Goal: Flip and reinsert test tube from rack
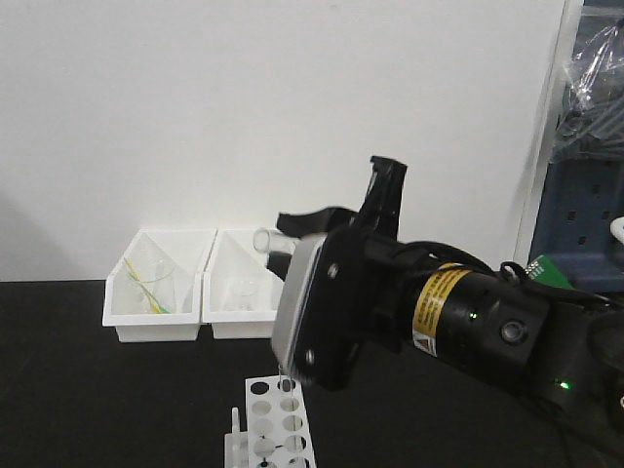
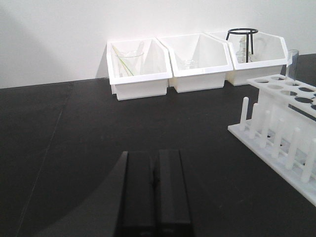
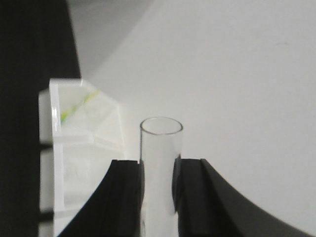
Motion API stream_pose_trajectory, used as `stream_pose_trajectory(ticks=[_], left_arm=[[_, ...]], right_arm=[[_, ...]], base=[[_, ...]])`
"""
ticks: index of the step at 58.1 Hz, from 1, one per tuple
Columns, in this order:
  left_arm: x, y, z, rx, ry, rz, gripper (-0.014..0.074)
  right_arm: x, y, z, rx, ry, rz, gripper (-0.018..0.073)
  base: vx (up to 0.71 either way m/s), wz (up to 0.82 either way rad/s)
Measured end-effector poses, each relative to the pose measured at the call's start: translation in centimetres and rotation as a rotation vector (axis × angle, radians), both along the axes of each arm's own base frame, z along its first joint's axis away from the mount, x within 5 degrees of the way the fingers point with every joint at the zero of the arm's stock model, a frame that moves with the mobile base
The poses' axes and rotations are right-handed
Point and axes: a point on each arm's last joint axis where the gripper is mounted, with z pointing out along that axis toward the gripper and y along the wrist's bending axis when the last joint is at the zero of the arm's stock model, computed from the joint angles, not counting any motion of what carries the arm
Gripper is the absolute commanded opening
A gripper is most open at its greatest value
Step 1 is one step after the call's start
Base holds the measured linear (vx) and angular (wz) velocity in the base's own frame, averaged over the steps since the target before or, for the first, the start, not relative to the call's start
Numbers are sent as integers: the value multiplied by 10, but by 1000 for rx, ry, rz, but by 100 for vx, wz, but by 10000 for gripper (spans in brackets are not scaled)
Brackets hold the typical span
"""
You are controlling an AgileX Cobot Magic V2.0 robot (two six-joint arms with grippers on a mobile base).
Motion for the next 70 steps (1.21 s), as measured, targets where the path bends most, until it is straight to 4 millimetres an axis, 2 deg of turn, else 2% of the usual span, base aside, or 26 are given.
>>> stream_pose_trajectory(ticks=[2, 5, 11, 17, 20, 24, 27, 31, 39, 45, 50, 59, 70], left_arm=[[0, 0, 0, 0, 0, 0, -7], [0, 0, 0, 0, 0, 0, -7], [0, 0, 0, 0, 0, 0, -7], [0, 0, 0, 0, 0, 0, -7], [0, 0, 0, 0, 0, 0, -7], [0, 0, 0, 0, 0, 0, -7], [0, 0, 0, 0, 0, 0, -7], [0, 0, 0, 0, 0, 0, -7], [0, 0, 0, 0, 0, 0, -7], [0, 0, 0, 0, 0, 0, -7], [0, 0, 0, 0, 0, 0, -7], [0, 0, 0, 0, 0, 0, -7], [0, 0, 0, 0, 0, 0, -7]], right_arm=[[2, -3, -5, -114, -41, -23, -11], [4, -5, -8, -187, -62, -44, -11], [5, -7, -9, -145, -10, -74, -11], [4, -4, -6, 192, 226, -107, -11], [3, -3, -3, 489, 431, -127, -11], [3, -2, 1, 788, 632, -140, -11], [2, -1, 4, 933, 717, -121, -11], [1, 0, 4, 1038, 763, -80, -11], [-4, 1, -7, 1059, 753, -18, -11], [-11, 0, -26, 1054, 707, 56, -11], [-16, -3, -44, 1116, 674, 116, -11], [-11, -8, -74, 1230, 687, 66, -11], [-2, 0, -101, 1154, 712, 33, -11]], base=[[0, 0], [0, 0], [0, 0], [0, 0], [0, 0], [0, 0], [0, 0], [0, 0], [0, 0], [0, 0], [0, 0], [0, 0], [0, 0]])
